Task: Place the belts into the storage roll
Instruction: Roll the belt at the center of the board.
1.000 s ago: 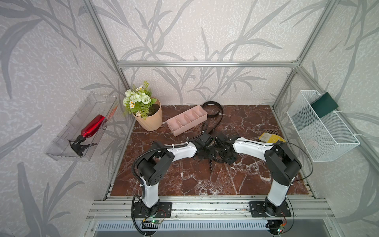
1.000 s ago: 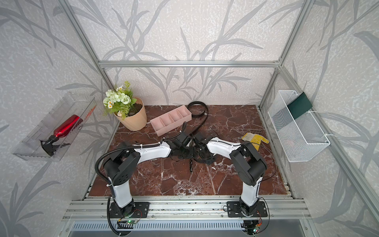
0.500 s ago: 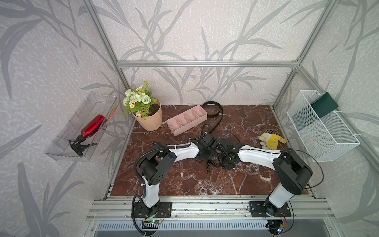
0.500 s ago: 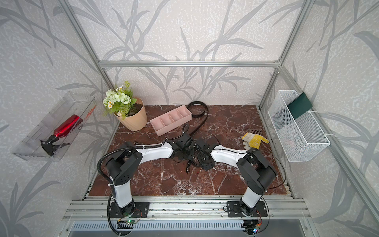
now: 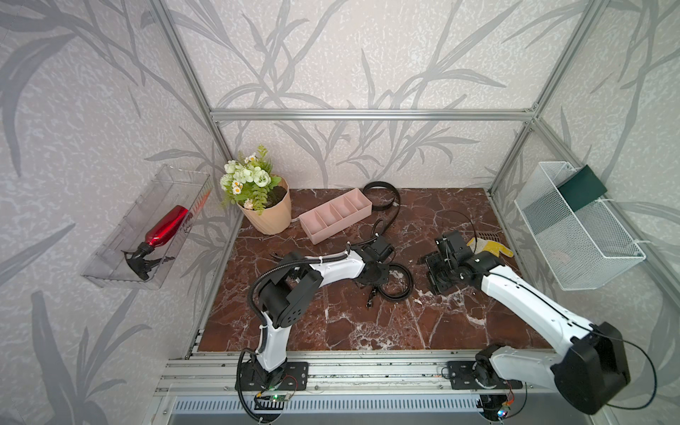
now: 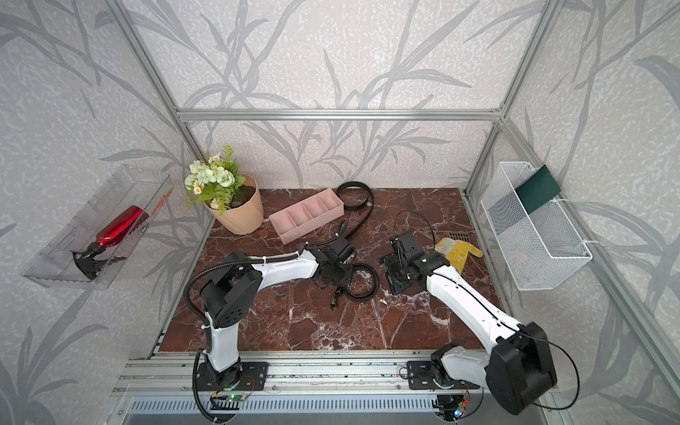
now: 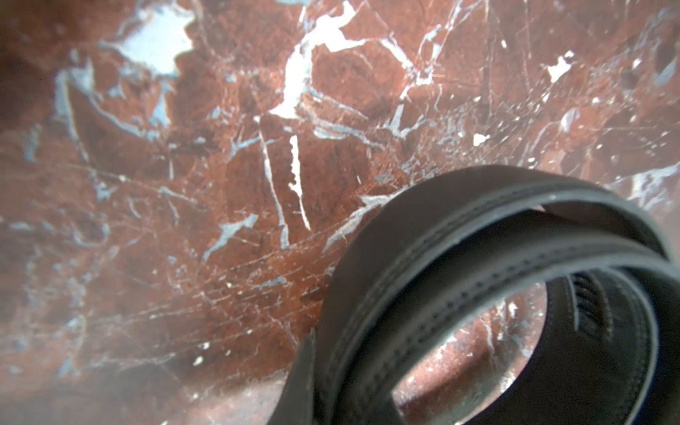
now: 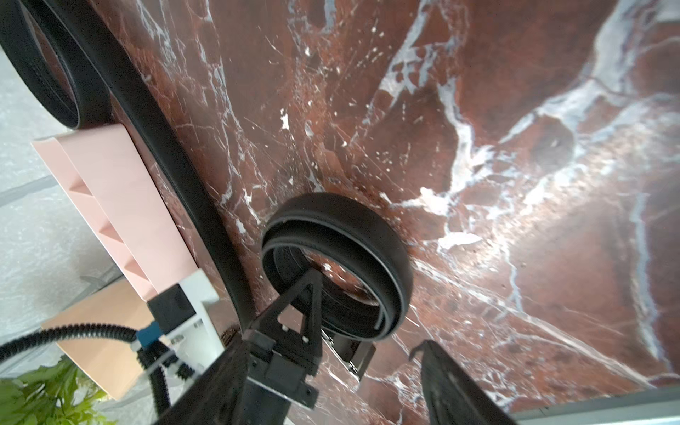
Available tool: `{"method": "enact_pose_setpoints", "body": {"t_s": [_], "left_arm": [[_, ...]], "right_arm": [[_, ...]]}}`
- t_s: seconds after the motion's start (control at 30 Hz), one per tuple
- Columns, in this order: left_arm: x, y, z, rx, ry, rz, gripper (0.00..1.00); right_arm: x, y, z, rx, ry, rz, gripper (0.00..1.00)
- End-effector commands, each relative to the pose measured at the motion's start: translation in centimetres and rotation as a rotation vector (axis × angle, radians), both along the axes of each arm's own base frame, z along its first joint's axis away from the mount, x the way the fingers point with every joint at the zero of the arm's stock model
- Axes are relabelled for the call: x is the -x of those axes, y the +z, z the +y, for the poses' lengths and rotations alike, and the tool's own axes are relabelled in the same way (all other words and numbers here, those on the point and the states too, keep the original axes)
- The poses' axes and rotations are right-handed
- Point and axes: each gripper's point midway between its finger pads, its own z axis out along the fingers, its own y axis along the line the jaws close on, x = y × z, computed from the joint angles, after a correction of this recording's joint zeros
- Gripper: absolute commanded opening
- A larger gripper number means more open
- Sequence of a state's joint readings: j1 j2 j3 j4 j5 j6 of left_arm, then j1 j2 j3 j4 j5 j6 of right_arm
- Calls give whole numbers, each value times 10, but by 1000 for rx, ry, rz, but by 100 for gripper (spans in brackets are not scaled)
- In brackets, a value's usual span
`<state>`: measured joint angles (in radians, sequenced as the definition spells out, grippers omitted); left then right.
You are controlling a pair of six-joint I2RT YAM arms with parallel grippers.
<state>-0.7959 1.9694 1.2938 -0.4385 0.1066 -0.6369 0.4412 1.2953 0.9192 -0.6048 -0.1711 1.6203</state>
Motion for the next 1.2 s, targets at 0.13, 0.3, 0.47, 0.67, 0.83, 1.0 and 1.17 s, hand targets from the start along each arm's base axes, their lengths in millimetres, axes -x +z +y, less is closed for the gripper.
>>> {"method": "enact_pose_setpoints", "body": {"t_s": [0.13,0.3,0.47,0.67,0.83,1.0,1.17], "left_arm": [[10,-25,34,-231,-87,58,0],[7,-25,34,-280,-134,57,0],[4,-28,30,-283,-138,70,3],[6,-31,31,-282,-134,83,8],[5,-29,40,-326,-147,60,5],[5,-27,45,-347,-149,49,3],[4,-25,46,-342,-142,36,3]], "right_arm": [[-51,-31,43,-250,-52,-14,48],[-57,-48,44,-303,-10,-47,25],[-40,-75,45,-335,46,-13,23],[-26,-97,42,-328,50,25,23],[-39,-62,44,-306,100,-42,44],[-46,-33,46,-305,84,-71,49],[-43,-37,54,-342,10,-16,50]]}}
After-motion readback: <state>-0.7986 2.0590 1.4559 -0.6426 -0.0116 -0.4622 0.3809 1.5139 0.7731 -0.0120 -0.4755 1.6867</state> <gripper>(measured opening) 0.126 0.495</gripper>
